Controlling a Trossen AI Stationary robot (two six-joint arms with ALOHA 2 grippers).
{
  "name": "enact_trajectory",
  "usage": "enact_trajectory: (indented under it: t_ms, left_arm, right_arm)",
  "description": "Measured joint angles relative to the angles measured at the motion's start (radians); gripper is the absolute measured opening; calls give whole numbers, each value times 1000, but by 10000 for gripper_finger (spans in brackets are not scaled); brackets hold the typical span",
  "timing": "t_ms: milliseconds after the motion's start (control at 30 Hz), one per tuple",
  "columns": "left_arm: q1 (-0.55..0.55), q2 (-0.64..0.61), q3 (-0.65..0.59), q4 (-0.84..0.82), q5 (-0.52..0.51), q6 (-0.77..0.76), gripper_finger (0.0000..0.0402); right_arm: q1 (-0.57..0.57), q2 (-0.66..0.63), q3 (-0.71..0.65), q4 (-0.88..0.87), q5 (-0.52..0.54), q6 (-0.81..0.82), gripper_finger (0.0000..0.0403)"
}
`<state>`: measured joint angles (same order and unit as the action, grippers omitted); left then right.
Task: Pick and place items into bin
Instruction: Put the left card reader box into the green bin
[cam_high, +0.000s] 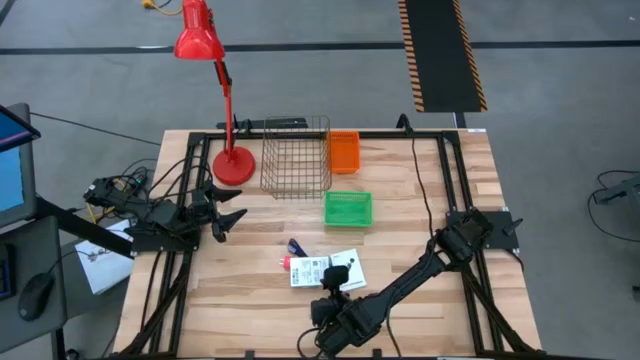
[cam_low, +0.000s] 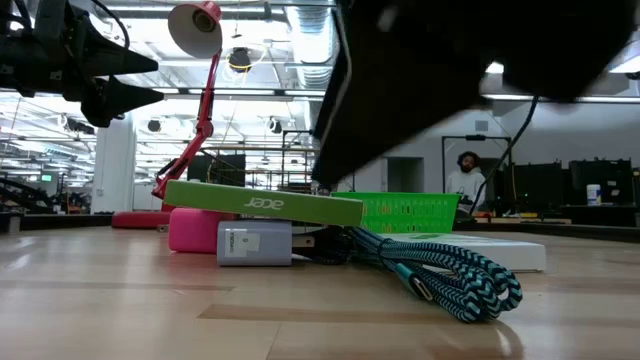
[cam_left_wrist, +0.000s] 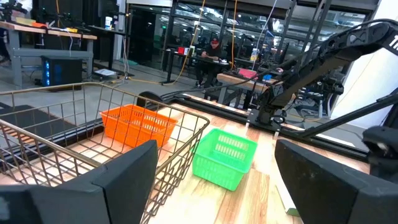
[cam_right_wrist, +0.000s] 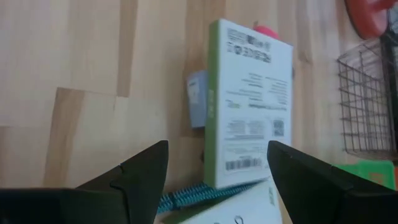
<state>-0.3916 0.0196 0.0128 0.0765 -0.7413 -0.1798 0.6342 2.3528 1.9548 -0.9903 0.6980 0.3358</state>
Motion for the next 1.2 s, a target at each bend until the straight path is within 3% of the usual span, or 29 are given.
enact_trajectory:
  t_ms: [400,1200]
  left_arm:
    - [0,0,0,0,0,0,314]
    - [0,0,0,0,0,0,314]
  right_arm:
    - [8,26,2,-4,71,-49,270]
    - [-21,30,2,-2,60,-49,270]
